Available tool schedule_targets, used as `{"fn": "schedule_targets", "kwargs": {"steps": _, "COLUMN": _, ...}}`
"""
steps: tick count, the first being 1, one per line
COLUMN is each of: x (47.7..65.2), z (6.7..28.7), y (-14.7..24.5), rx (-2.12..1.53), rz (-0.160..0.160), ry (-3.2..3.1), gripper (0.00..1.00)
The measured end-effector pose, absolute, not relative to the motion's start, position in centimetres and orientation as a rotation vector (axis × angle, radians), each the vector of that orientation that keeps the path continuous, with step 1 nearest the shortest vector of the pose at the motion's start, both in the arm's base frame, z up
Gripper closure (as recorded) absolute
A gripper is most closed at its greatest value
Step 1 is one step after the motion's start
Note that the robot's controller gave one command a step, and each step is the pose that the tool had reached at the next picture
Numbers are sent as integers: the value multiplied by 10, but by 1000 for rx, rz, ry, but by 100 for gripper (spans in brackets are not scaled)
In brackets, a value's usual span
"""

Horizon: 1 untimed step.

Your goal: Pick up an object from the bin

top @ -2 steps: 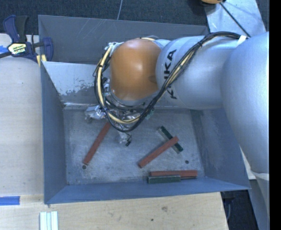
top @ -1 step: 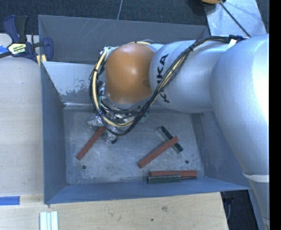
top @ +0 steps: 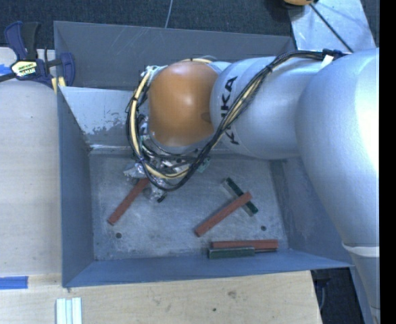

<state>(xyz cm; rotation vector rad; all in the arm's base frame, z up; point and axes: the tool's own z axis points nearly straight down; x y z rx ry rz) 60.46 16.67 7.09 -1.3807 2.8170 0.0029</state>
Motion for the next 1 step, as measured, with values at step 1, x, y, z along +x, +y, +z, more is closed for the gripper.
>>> {"fn": "schedule_targets", "kwargs": {"steps": 1, "x": 605, "z": 71, "y": 167, "rx": -1380, "rz": 3, "ry": 2817, "gripper": 100}}
